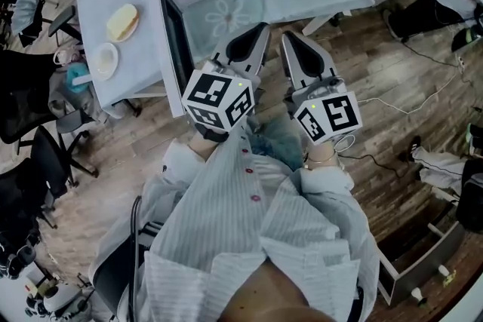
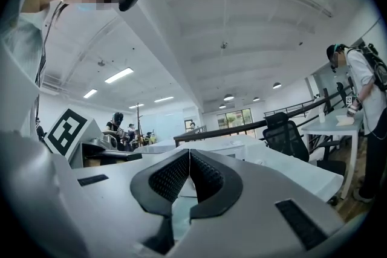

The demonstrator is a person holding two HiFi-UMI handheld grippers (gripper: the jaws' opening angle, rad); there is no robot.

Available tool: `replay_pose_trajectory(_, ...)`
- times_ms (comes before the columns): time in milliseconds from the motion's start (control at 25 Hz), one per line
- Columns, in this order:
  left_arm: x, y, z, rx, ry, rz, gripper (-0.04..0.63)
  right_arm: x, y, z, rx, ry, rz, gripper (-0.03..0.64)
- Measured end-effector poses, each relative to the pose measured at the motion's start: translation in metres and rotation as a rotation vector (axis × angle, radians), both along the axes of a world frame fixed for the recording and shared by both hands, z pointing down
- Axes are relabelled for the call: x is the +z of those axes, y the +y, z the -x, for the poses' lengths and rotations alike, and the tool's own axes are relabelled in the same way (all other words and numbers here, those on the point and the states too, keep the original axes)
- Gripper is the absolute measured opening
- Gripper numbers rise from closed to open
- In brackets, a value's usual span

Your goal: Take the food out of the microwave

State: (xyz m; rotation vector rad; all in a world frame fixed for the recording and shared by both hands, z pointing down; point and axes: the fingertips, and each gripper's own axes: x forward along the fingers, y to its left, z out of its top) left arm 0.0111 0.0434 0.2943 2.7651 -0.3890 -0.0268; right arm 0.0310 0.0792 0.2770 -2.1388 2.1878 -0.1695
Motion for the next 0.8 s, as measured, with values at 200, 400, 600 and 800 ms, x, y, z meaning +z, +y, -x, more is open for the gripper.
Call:
replay_pose_trajectory(200, 0.003, -0.013, -0.004, -0.039, -0.003, 0.001, 0.008, 0.003, -0.016, -0.012, -0.031, -0.007, 0.007, 0.032)
replay_pose_trajectory(400, 0.008, -0.030, -0.011, -0.079, -0.010, 0.012, 0.008, 0.009, -0.038, -0.019, -0.085, -0.013, 0.023, 0.032)
replay_pose_trajectory(600, 0.013, -0.057, -0.022, -0.144, 0.003, 0.027, 0.008, 0.018, -0.069, -0.031, -0.148, -0.013, 0.031, 0.032)
replay_pose_trajectory(800, 0.015, -0.087, -0.043, -0.225, 0.017, 0.031, 0.008, 0.026, -0.106, -0.053, -0.239, -0.029, 0.046, 0.032)
